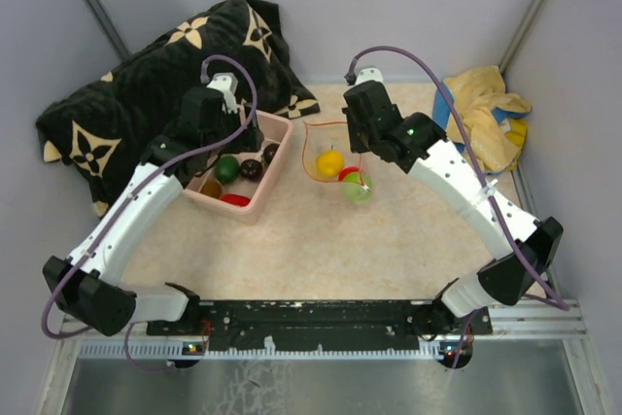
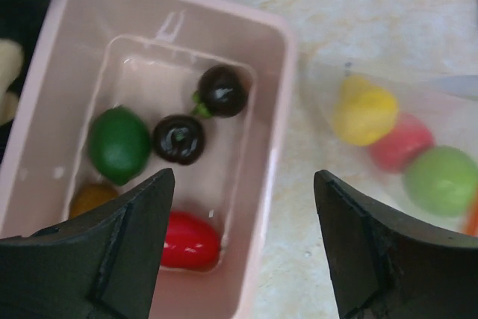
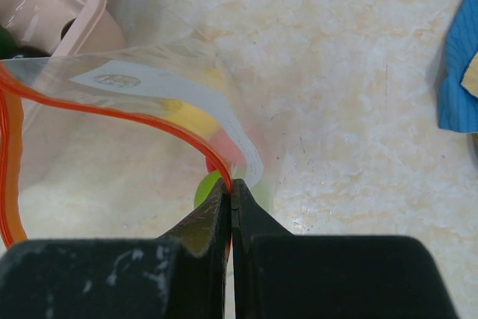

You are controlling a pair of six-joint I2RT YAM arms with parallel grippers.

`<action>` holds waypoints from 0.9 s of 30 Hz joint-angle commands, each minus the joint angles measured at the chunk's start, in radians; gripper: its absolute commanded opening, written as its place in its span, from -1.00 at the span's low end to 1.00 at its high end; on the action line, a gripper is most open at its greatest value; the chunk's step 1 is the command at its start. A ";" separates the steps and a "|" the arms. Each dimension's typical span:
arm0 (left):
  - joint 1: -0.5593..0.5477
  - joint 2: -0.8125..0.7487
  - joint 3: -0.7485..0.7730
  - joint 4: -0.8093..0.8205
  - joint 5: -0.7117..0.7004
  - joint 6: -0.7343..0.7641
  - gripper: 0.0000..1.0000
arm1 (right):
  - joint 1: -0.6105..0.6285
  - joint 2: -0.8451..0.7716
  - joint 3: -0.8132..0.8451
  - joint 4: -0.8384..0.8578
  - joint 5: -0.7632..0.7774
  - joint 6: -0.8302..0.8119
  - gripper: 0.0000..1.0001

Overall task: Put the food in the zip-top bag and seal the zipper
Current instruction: Pick up the fake fruit from the bin.

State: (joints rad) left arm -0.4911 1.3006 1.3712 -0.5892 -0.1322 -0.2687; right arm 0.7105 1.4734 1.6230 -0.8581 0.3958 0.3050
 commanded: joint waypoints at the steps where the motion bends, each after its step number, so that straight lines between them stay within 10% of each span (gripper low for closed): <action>1: 0.090 0.014 -0.075 -0.018 -0.037 0.026 0.66 | -0.005 -0.031 0.013 0.053 0.026 -0.027 -1.00; 27: 0.243 0.406 -0.154 0.184 -0.219 -0.100 0.77 | -0.005 -0.054 -0.019 0.081 -0.055 -0.068 -1.00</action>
State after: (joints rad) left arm -0.2588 1.6775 1.2232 -0.4717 -0.3084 -0.3408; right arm 0.7105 1.4704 1.6016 -0.8330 0.3614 0.2535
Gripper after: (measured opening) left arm 0.889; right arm 0.009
